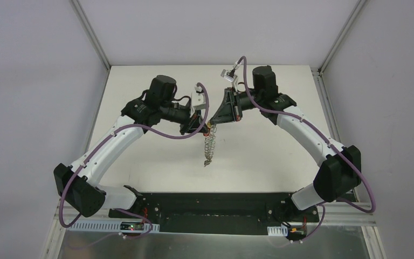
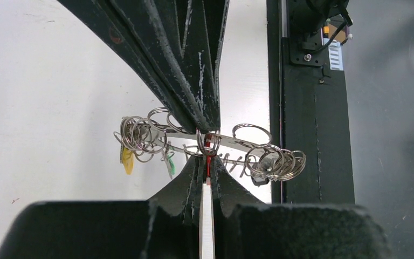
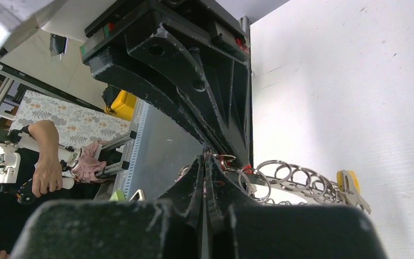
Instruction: Put the keys on the keyring
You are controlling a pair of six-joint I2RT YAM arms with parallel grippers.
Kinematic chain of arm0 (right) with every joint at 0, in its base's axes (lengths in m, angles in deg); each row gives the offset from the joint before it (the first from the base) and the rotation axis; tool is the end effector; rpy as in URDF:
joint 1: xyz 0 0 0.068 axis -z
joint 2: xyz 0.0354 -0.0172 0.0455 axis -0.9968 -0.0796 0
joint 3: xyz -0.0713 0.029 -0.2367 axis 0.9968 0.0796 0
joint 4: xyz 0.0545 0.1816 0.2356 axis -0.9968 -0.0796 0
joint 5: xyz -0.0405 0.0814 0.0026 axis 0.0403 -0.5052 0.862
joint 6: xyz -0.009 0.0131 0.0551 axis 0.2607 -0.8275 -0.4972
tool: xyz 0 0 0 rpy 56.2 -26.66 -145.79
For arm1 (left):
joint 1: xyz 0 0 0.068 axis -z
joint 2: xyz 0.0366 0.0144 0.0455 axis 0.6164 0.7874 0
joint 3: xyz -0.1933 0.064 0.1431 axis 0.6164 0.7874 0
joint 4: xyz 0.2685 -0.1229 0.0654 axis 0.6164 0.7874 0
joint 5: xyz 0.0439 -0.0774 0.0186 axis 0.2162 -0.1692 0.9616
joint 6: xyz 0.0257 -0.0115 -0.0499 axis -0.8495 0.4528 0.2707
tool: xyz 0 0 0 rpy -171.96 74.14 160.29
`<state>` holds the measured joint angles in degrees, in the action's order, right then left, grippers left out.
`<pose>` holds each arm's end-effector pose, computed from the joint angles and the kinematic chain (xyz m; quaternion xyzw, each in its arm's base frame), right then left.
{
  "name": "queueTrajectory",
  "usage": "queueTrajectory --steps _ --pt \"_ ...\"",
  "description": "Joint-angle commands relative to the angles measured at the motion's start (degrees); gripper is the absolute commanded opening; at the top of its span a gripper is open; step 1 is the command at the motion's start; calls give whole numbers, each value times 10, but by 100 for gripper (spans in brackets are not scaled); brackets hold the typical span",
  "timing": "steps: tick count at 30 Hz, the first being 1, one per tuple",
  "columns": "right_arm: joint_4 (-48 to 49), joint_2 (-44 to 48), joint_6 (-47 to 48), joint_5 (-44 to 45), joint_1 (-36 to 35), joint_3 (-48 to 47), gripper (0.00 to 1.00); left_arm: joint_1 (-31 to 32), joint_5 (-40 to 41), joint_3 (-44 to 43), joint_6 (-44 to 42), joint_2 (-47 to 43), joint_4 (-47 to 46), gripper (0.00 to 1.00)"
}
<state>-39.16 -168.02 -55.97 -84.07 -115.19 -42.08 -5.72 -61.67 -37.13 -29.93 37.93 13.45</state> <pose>0.3124 0.2233 0.3339 -0.4949 0.5428 0.5928 0.3303 0.2620 -0.2037 0.3558 0.5652 0.5788 -0.4085 0.4225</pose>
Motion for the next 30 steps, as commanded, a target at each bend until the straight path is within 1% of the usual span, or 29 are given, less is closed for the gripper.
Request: queueTrajectory --steps 1,13,17,22,26,30 --pt "33 3 -1 -7 3 -4 0 13 -20 6 4 -7 -4 0" --pt "12 4 23 9 3 -5 0 28 -14 9 14 -6 -4 0" --pt "2 7 32 10 2 -5 0 28 0 2 16 -5 -2 1" --pt "-30 16 72 11 5 -7 0 27 34 -12 2 -11 19 18" --pt "-44 20 90 8 5 -5 0 24 44 -29 4 -12 33 30" --pt "-47 23 96 6 5 -3 0 20 41 -40 32 -13 28 38"
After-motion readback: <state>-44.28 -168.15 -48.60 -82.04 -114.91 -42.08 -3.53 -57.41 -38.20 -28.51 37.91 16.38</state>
